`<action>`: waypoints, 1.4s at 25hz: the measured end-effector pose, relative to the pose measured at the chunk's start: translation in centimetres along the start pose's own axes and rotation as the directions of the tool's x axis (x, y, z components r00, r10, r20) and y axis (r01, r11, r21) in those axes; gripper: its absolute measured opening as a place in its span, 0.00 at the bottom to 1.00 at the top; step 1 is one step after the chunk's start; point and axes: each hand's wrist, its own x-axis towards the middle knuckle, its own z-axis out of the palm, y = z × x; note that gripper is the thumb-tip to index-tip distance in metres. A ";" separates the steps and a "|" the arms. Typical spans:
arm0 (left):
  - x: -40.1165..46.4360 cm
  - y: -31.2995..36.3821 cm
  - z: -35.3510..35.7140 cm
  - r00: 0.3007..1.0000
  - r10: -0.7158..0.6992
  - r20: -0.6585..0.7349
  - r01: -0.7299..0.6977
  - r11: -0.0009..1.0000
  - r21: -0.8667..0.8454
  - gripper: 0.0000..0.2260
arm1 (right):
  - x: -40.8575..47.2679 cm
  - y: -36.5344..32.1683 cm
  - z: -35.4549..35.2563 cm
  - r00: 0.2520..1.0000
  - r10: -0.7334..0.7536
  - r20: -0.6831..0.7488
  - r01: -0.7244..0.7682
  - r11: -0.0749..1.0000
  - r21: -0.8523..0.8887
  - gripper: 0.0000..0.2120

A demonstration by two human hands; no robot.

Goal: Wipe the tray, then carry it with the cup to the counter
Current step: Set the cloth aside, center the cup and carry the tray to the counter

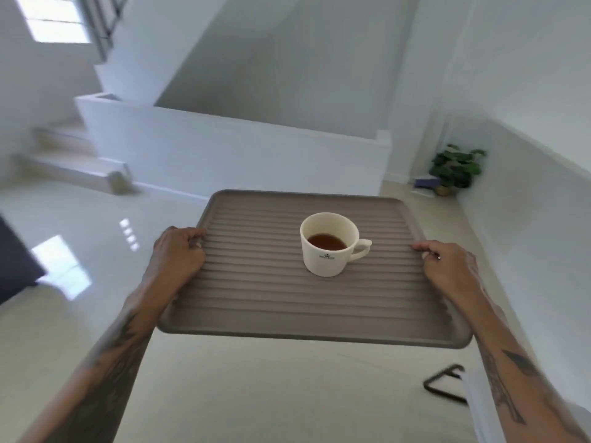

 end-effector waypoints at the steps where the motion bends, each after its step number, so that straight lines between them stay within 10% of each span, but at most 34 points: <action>1: 1.0 -1.8 -1.0 0.999 -0.042 -0.030 0.042 0.999 0.013 0.17 | 1.9 -2.2 1.9 0.999 -0.050 0.020 0.050 0.999 0.001 0.16; 13: 9.1 -18.1 -14.5 0.736 -0.503 -0.453 0.552 0.834 -0.028 0.16 | 18.6 -35.6 24.2 0.732 -0.627 0.265 0.563 0.777 0.282 0.16; 35: 29.3 -57.7 -44.5 0.329 -0.619 -0.713 0.795 0.589 -0.144 0.16 | 11.6 -96.6 62.9 0.400 -0.853 0.336 0.603 0.521 0.605 0.16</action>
